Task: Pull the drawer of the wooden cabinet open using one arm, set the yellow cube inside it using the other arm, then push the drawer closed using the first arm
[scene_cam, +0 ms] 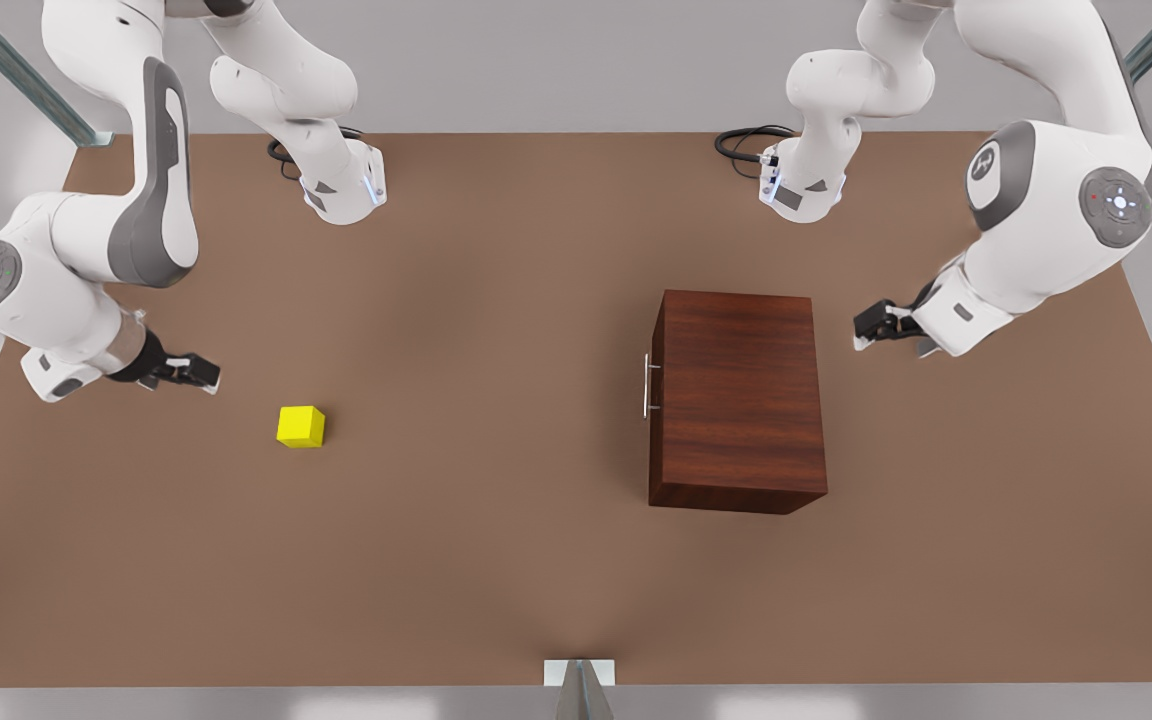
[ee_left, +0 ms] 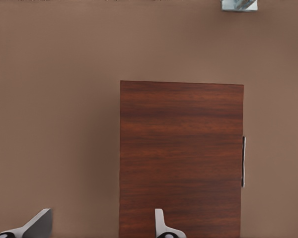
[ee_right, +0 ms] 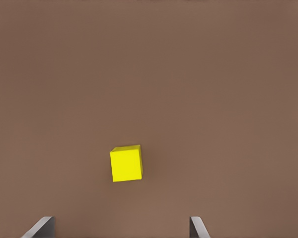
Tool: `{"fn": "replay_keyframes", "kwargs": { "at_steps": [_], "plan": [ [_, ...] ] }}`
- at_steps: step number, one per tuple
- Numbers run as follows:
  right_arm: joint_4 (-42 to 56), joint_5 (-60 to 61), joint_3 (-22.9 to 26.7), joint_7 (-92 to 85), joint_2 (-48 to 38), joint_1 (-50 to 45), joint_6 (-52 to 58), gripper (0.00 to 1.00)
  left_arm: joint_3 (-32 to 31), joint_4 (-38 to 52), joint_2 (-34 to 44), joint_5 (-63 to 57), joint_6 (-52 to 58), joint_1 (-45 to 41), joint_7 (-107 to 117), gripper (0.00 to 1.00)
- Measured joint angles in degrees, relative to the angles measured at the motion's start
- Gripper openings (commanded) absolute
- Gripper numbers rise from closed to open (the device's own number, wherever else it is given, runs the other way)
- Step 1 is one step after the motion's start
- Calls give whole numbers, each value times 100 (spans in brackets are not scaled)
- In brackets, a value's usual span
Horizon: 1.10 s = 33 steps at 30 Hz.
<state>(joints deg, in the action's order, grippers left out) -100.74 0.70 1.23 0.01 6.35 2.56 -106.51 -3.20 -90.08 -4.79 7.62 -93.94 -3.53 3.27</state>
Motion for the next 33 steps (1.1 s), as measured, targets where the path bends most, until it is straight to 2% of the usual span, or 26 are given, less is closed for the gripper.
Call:
{"fn": "replay_keyframes", "kwargs": {
  "at_steps": [5,7,10,15,20,33],
  "plan": [
    [-1,-4,-1,7,19,-16,-250,100,-10,0,-94,-52,-86,-73,37,100],
    [-2,-4,-1,10,42,-20,-305,100,-7,386,-472,-232,-56,-804,188,100],
    [-1,-5,-1,16,56,-28,-359,100,-22,1669,-1489,-511,116,-2489,645,100],
    [-1,-5,-1,23,64,-28,-406,100,6,3130,-2931,-996,227,-3678,1853,100],
    [-7,-5,-1,29,65,-27,-427,100,150,3603,-3703,-1464,59,-3866,2974,100],
    [-1,-5,-10,42,89,-30,-441,100,233,3189,-4323,-2538,343,-4166,4648,100]
  ]
}}
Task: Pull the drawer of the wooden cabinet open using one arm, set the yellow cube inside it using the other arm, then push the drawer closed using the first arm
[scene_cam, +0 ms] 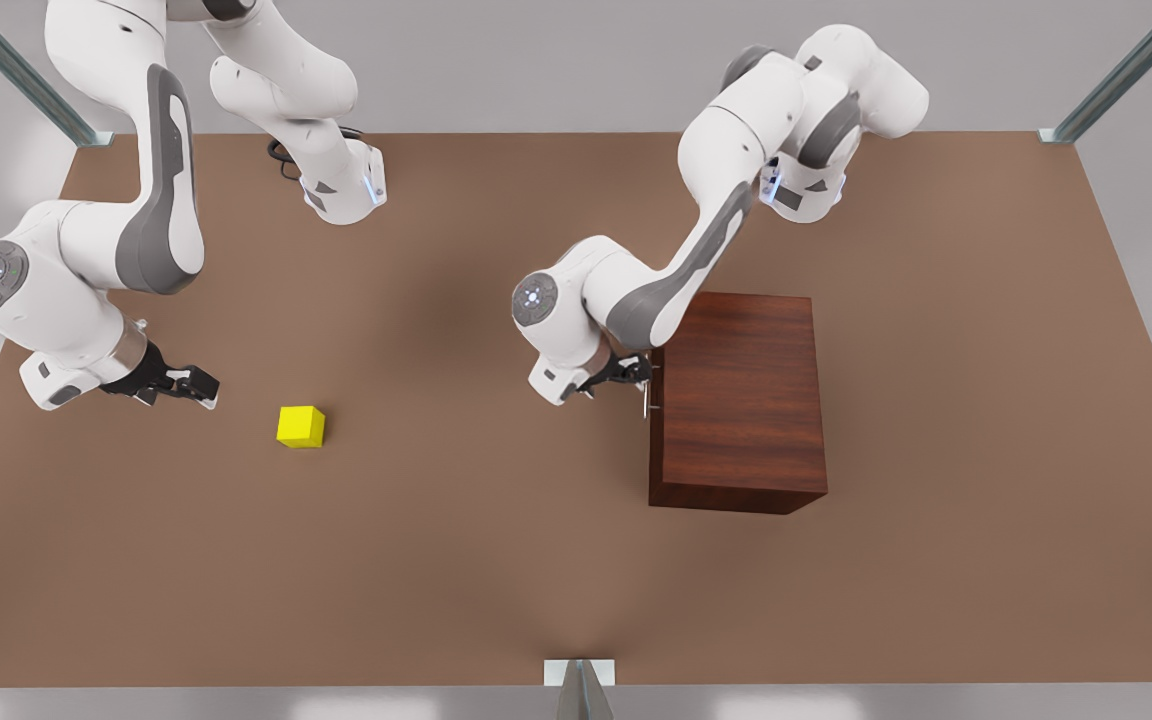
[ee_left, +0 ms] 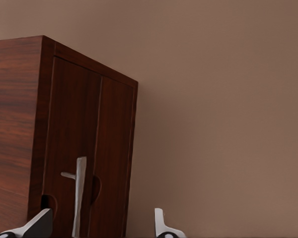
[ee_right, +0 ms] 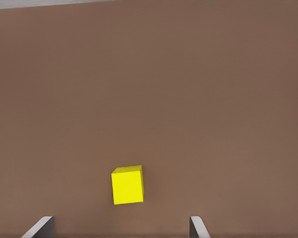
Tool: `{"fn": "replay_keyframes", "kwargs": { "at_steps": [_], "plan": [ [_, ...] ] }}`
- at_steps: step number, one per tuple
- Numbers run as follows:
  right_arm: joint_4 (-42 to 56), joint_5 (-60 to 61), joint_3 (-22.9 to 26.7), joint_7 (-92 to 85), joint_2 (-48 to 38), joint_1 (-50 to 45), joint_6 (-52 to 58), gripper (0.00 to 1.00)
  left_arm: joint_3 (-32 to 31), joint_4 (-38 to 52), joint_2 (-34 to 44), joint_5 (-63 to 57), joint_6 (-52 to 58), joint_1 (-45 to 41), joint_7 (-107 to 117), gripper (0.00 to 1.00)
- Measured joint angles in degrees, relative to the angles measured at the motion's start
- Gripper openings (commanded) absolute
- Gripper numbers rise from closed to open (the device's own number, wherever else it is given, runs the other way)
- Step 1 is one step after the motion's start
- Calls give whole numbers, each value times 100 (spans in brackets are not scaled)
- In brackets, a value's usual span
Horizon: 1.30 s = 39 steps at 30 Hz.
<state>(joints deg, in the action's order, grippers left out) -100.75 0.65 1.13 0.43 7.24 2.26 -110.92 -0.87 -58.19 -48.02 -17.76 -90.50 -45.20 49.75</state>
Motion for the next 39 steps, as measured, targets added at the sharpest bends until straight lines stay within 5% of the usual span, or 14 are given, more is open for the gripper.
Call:
{"fn": "replay_keyframes", "kwargs": {
  "at_steps": [39],
  "plan": [
    [0,-81,-18,11,28,-7,-4,100,-121,-208,-342,-892,-275,-199,1622,100]
  ]
}}
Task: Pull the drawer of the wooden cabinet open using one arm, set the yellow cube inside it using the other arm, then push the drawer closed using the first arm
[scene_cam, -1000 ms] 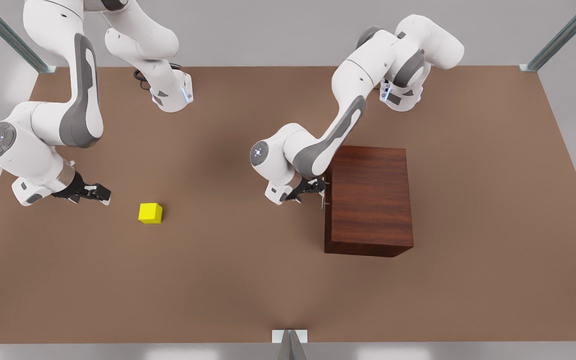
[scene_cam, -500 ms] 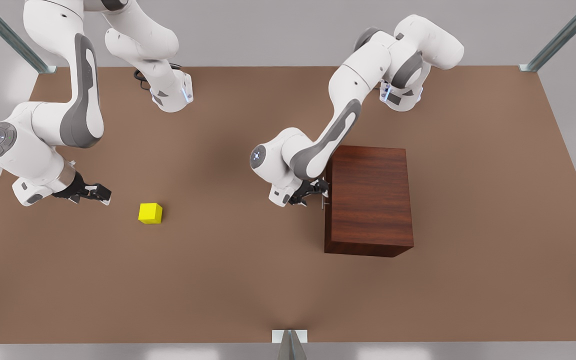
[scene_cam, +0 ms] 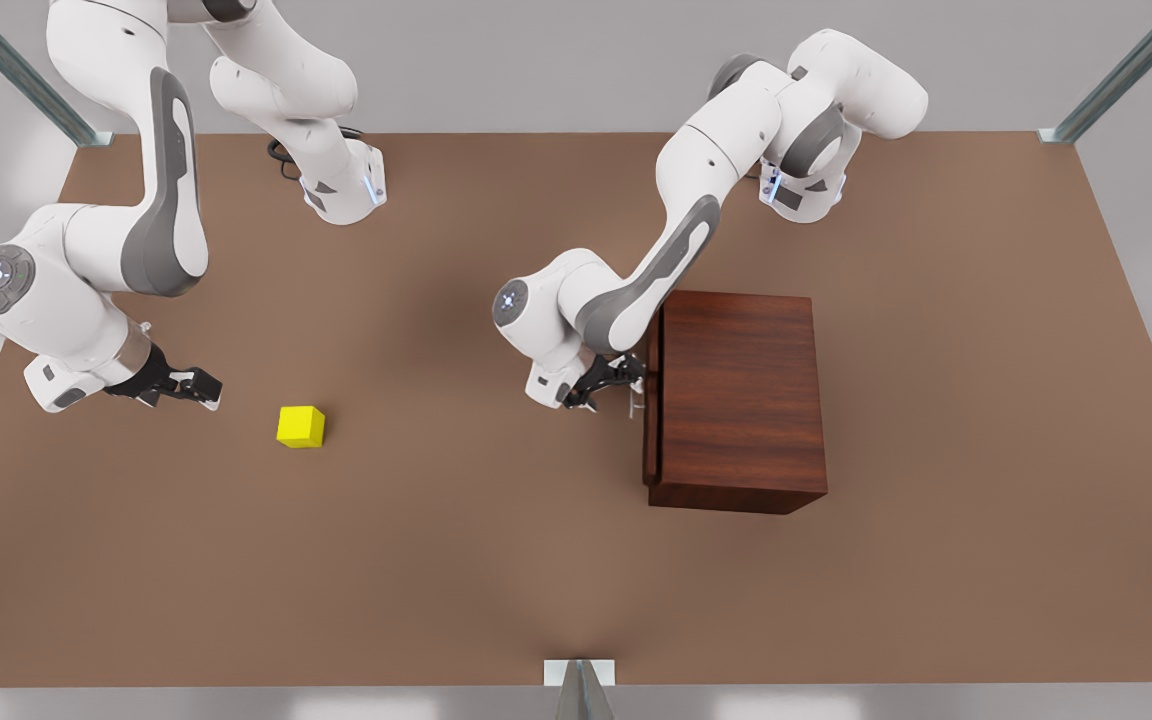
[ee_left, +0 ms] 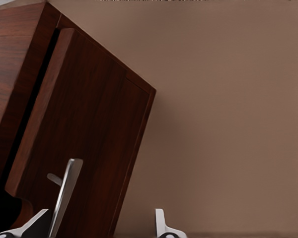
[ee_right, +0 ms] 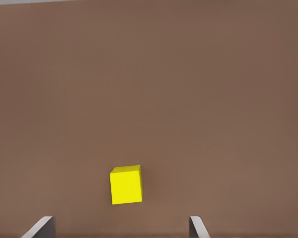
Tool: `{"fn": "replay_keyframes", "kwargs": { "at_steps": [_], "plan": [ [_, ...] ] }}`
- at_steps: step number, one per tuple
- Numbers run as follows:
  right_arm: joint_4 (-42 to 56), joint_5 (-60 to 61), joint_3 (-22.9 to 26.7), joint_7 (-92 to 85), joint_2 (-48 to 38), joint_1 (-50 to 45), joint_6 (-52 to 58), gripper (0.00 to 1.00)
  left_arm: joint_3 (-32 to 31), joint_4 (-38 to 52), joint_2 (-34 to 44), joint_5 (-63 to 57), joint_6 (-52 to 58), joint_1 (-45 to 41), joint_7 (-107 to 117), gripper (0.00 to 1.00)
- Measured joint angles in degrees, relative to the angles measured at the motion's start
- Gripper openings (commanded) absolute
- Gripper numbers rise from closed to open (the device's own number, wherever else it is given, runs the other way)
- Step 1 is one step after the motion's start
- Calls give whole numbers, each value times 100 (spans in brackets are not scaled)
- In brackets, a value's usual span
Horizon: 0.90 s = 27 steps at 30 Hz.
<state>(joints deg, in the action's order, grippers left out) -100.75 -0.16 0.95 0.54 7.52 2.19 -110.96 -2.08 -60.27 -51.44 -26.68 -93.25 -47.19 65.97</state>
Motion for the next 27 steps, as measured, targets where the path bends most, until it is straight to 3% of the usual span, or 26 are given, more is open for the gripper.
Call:
{"fn": "replay_keyframes", "kwargs": {
  "at_steps": [27],
  "plan": [
    [0,-51,-1,1,1,0,2,100,-128,191,-90,242,-702,-60,319,100]
  ]
}}
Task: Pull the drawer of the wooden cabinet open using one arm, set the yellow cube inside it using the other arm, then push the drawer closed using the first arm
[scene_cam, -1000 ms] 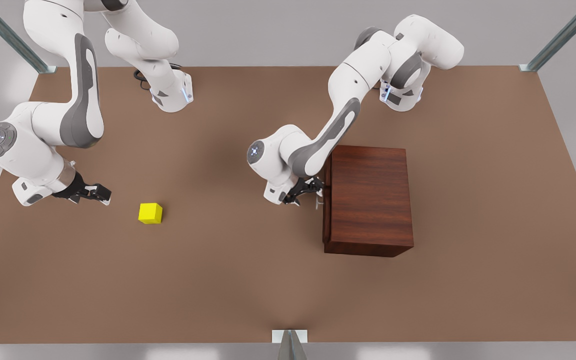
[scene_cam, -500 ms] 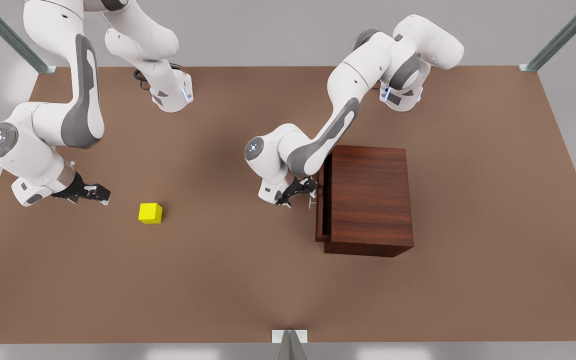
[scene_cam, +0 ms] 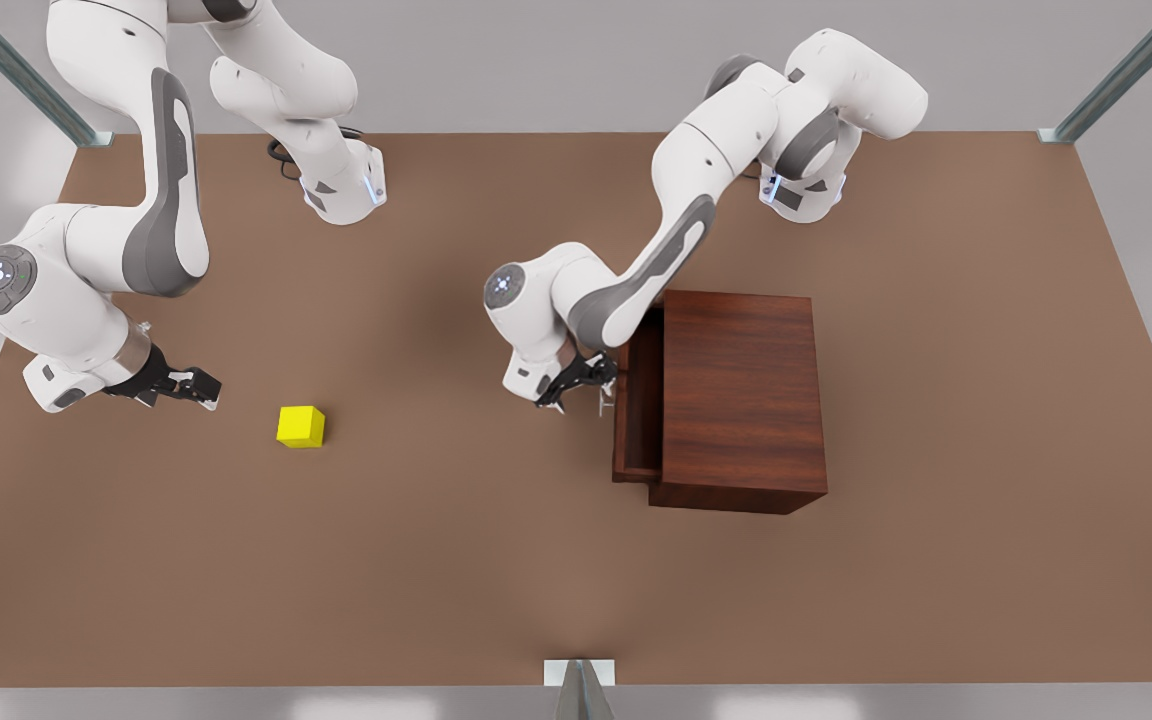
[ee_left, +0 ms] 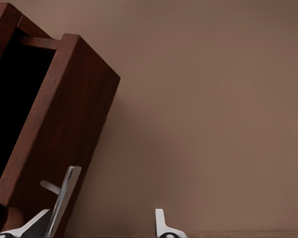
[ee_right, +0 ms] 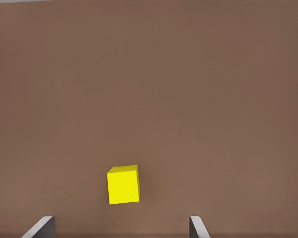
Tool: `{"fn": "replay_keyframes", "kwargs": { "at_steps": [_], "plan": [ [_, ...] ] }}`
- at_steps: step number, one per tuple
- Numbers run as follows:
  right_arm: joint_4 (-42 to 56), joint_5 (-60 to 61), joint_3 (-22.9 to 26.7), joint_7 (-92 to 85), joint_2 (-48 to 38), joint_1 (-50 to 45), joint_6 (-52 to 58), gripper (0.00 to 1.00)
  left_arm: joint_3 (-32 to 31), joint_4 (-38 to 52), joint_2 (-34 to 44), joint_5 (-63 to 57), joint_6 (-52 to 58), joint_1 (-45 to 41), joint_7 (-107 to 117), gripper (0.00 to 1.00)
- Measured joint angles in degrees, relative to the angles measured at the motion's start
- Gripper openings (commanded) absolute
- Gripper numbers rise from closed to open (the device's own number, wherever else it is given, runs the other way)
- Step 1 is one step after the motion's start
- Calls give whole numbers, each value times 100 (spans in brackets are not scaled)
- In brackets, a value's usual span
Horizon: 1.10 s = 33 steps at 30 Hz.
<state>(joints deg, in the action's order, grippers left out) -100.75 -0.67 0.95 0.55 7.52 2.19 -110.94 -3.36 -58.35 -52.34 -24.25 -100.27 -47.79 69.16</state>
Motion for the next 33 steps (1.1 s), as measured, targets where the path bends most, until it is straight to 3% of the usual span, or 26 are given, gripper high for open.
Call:
{"fn": "replay_keyframes", "kwargs": {
  "at_steps": [33],
  "plan": [
    [3,0,-3,0,3,2,-8,100,18,339,-109,-14,60,-438,-686,100]
  ]
}}
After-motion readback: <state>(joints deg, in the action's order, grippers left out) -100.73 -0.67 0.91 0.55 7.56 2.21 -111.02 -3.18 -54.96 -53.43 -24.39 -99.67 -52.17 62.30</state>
